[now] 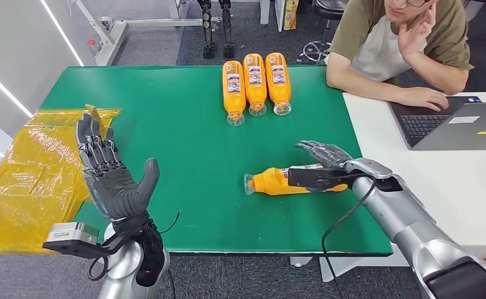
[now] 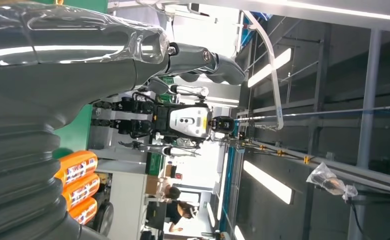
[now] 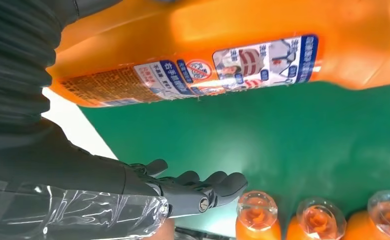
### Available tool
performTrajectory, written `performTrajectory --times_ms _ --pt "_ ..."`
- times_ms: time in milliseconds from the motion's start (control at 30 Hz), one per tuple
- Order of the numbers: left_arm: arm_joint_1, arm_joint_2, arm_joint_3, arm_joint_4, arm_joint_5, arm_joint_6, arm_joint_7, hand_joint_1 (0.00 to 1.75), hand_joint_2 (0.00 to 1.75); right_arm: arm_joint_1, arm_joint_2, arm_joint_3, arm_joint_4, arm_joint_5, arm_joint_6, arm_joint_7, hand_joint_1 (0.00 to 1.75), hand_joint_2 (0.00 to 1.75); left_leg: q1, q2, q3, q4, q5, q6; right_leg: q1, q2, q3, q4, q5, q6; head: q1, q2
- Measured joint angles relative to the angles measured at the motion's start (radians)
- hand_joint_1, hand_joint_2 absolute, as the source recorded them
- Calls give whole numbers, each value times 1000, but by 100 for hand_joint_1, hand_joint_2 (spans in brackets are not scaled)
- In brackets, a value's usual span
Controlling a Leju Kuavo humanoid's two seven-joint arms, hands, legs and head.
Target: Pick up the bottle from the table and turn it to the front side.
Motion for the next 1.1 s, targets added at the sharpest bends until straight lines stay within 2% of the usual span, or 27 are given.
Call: performTrajectory --times_ms 267,433,533,667,733,800,867,1100 --pt "8 2 0 -10 13 22 0 0 175 -42 -7 112 93 -44 37 21 0 175 0 0 0 0 0 0 1 0 0 0 0 0 0 0" --pt "9 2 0 -10 18 26 0 0 175 -45 -7 137 114 -55 39 20 0 175 0 0 0 0 0 0 0 0 0 0 0 0 0 0" --pt "14 4 0 -15 36 34 0 0 175 -59 -7 205 175 -91 28 14 0 175 0 -1 1 0 0 0 0 0 1 -1 0 0 0 0" --pt "16 6 0 -18 44 35 0 0 175 -62 -10 236 207 -107 -2 15 0 175 0 0 4 0 -1 1 1 0 4 -1 0 1 0 0" --pt "16 6 0 -18 46 34 0 0 175 -59 -16 245 215 -114 -21 19 73 175 0 -1 6 0 -1 2 1 0 6 -2 -1 1 0 0" --pt "16 6 0 -18 49 33 0 0 175 -53 -24 252 217 -117 -46 24 160 175 0 -1 7 0 -2 2 1 0 7 -2 -1 1 0 0" --pt "16 6 0 -18 50 32 0 0 175 -46 -30 255 217 -119 -71 28 175 175 0 -1 8 0 -2 3 1 0 9 -2 -1 1 0 0" --pt "16 5 0 -18 51 31 0 0 175 -22 -40 256 212 -149 -154 42 175 175 0 0 10 1 -2 4 1 0 12 -4 1 3 0 0"
